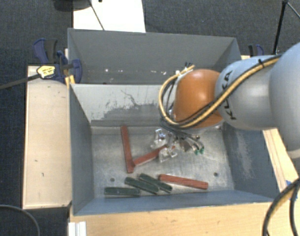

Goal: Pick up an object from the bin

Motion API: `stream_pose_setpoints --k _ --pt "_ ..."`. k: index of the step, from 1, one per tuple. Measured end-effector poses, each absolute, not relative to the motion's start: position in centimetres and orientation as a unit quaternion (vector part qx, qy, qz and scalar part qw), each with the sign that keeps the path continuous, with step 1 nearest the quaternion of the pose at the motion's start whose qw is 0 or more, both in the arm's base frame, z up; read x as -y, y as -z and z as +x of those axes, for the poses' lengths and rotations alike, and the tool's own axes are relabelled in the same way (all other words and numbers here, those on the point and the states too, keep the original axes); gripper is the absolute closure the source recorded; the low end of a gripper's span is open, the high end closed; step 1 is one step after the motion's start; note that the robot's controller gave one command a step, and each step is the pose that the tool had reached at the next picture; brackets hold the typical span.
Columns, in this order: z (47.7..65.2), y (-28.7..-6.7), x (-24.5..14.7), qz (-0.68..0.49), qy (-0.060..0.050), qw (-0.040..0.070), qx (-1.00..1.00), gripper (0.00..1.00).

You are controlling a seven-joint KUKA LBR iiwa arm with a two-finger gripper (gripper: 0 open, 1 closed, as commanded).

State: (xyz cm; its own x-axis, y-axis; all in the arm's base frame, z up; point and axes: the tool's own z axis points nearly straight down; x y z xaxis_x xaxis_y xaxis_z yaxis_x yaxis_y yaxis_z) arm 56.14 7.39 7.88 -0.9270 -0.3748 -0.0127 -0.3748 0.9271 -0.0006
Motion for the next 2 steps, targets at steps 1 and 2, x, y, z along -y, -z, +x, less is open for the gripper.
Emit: stream_pose_setpoints --k 1,2 --pt "55.8 -9.5 -7.3 -0.19 -0.001 -0.001 -0.982 1.0" --pt "56.0 -11.3 -7.3 -0.19 0.0 0.001 -0.982 1.0"
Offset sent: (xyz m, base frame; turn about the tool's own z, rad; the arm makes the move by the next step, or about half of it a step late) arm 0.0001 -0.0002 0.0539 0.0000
